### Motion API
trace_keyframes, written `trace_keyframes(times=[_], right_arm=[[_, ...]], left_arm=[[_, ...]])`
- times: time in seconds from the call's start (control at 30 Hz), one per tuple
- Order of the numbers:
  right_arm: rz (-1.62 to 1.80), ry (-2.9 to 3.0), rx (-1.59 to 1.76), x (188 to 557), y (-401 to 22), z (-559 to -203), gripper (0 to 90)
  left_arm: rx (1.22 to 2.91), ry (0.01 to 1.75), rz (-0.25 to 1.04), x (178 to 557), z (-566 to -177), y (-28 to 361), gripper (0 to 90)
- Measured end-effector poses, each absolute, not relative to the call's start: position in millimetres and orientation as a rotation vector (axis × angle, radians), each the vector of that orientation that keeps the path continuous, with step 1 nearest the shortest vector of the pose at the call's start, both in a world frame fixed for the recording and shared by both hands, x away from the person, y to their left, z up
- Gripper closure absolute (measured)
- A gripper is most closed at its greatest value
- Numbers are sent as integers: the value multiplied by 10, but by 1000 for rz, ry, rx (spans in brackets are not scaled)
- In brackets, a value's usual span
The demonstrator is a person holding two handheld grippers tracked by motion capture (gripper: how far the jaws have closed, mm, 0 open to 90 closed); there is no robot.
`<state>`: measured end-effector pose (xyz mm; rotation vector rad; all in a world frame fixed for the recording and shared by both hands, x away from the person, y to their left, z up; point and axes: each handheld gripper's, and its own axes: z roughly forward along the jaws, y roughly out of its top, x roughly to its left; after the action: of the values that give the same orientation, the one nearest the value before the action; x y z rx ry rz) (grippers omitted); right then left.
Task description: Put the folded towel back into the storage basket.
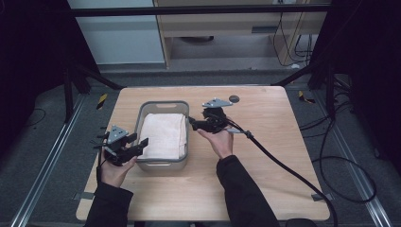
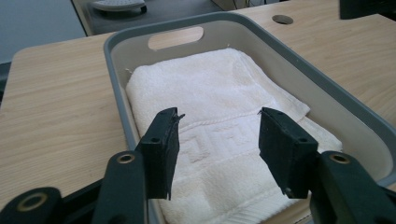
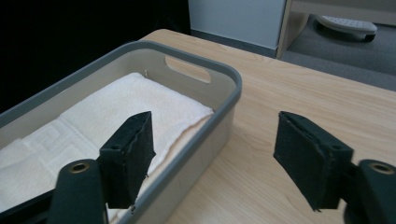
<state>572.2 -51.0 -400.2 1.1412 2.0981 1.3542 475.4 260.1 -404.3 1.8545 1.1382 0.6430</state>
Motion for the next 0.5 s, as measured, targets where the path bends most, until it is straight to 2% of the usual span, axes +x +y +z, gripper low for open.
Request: trace_keyframes(times=[0.23, 0.5], right_arm=[[1336, 2112, 1122, 5507, -924, -4023, 185], [1339, 2090, 1147, 5221, -1459, -4188, 151]], left_arm=[[1834, 1120, 638, 4707, -4088, 2599, 411], [1823, 1116, 654, 4641, -4141, 2661, 378]])
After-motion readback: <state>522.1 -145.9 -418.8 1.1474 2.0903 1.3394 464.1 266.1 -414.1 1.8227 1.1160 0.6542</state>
